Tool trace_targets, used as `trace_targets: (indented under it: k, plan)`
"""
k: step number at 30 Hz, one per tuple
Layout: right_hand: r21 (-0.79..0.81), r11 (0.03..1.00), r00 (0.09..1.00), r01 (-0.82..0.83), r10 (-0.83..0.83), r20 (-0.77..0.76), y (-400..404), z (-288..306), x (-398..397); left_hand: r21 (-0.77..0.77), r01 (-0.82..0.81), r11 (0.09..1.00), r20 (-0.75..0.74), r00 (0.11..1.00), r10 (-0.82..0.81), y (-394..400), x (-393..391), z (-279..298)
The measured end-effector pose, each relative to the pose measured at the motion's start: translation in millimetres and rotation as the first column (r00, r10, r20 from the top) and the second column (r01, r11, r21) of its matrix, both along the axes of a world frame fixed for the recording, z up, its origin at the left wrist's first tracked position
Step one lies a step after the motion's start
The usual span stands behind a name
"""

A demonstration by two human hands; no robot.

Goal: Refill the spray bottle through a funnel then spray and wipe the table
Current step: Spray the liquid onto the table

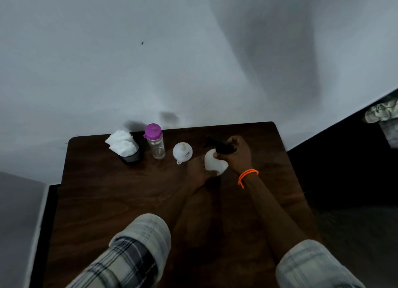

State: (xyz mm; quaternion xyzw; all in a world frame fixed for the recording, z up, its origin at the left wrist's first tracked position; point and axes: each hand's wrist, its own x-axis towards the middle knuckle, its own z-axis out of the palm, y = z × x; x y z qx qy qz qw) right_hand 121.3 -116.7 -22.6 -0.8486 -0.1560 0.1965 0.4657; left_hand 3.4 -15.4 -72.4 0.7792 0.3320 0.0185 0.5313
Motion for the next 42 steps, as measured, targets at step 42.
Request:
trace_targets:
  k: [42]
  plan:
    - [0.025,0.784,0.774,0.62,-0.606,-0.183,29.0,-46.4,-26.4,0.062,-0.31,0.949,0.002,0.951,0.311,36.7,-49.1,-10.1]
